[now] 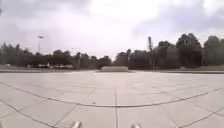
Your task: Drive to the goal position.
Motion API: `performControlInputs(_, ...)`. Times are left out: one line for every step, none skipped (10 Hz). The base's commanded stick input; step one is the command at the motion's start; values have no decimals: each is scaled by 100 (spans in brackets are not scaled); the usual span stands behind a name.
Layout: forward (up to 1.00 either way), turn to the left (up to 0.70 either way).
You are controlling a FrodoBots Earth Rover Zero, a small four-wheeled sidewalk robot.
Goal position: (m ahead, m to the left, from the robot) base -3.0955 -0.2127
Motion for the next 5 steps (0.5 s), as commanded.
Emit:
performControlInputs(67, 0)
performControlInputs(67, 0)
performControlInputs(68, 0)
performControlInputs(67, 0)
performControlInputs(67, 0)
